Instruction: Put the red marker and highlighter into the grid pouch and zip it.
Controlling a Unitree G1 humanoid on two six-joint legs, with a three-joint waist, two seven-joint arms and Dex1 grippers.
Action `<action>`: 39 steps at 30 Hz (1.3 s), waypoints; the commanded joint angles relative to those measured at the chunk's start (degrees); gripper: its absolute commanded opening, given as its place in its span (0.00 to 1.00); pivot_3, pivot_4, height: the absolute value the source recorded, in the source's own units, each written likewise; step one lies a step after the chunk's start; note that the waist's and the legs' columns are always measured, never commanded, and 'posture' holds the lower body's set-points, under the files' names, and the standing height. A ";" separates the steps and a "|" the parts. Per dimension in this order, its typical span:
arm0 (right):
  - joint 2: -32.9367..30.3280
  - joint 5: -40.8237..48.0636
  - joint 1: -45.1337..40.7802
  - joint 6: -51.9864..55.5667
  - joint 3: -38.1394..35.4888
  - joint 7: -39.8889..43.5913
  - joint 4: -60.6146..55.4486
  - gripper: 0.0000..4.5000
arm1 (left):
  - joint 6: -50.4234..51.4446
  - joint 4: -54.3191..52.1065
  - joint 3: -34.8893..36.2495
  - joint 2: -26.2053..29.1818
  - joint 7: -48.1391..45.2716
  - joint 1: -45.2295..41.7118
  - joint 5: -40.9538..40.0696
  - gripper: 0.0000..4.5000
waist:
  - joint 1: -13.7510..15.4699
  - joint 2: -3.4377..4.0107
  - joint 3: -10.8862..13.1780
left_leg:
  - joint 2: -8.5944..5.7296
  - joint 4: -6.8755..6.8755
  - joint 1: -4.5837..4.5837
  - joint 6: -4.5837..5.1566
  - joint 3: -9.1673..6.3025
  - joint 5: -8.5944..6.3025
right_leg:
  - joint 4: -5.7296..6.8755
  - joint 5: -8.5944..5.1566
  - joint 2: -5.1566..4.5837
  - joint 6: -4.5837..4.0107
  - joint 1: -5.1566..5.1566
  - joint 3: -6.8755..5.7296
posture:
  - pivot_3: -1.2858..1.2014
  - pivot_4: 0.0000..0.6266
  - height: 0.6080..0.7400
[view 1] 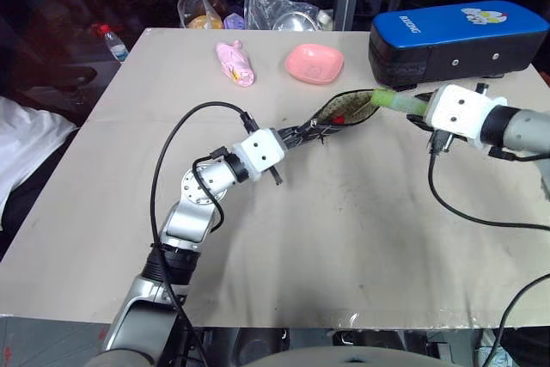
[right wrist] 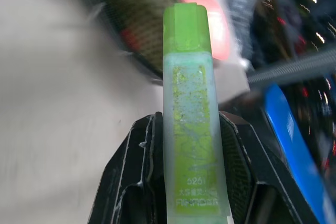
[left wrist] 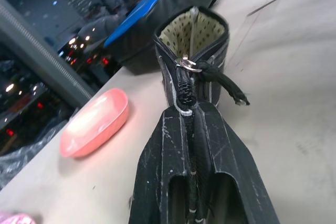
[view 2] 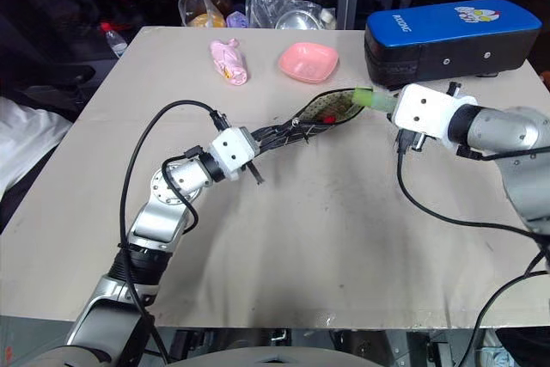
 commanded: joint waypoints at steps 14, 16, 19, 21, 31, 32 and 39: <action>15.13 -11.18 -17.83 -29.70 11.73 10.63 21.90 0.18 | -4.67 -2.14 -2.85 -0.58 -2.22 -1.59 0.23 0.00 | -0.62 0.00 0.03 | 0.06 0.06 0.01 -0.04 0.05 0.03 | 0.14 0.00 -0.03 0.00 -0.03 -0.02 | 0.52 0.24 0.98; 15.94 -9.91 -17.63 -30.72 11.01 12.01 22.73 0.42 | -4.48 -1.94 -2.58 -0.85 -1.92 -1.53 0.18 0.00 | -0.33 0.01 0.04 | 0.06 0.08 -0.01 -0.04 0.04 0.03 | 0.15 0.00 -0.05 0.00 -0.03 -0.05 | 0.52 0.24 0.98; 15.72 -7.72 -17.61 -30.21 7.69 11.34 24.19 0.68 | -3.79 -1.71 -2.01 -1.15 -1.29 -1.37 -0.01 0.00 | -0.07 0.01 0.04 | 0.06 0.12 -0.03 -0.04 0.06 0.02 | 0.14 0.00 -0.11 0.00 -0.02 -0.05 | 0.52 0.24 0.98; 15.60 -6.24 -18.11 -27.71 5.30 10.60 24.55 0.89 | -3.53 -1.76 -1.84 -1.18 -1.19 -1.19 -0.17 0.00 | 0.04 0.01 0.04 | 0.05 0.17 -0.03 -0.04 0.07 0.02 | 0.17 0.01 -0.13 0.00 -0.02 -0.05 | 0.52 0.24 0.98; 11.00 28.27 -7.39 32.27 -15.43 10.87 -5.97 0.98 | -1.57 -1.07 -1.26 -2.36 0.28 -0.75 -1.10 0.00 | 0.60 0.03 0.05 | 0.11 0.18 -0.10 -0.02 -0.06 0.01 | 0.20 0.01 -0.21 -0.01 -0.02 -0.18 | 0.52 0.24 0.98; 10.96 32.08 -5.68 38.89 -16.65 9.78 -9.24 0.98 | -1.49 -1.06 -1.42 -2.57 0.28 -0.78 -1.12 0.00 | 0.55 0.03 0.05 | 0.11 0.18 -0.08 -0.01 -0.09 0.01 | 0.21 0.01 -0.24 -0.01 0.01 -0.18 | 0.52 0.24 0.98; 24.62 43.48 0.52 67.36 -21.42 -7.73 -20.23 0.98 | -1.05 -2.96 -2.49 -2.89 -1.28 0.65 -1.59 0.00 | 0.09 0.02 0.03 | 0.14 0.18 -0.04 0.21 -0.21 -0.13 | 0.31 0.04 -0.35 -0.07 0.03 -0.02 | 0.52 0.24 0.98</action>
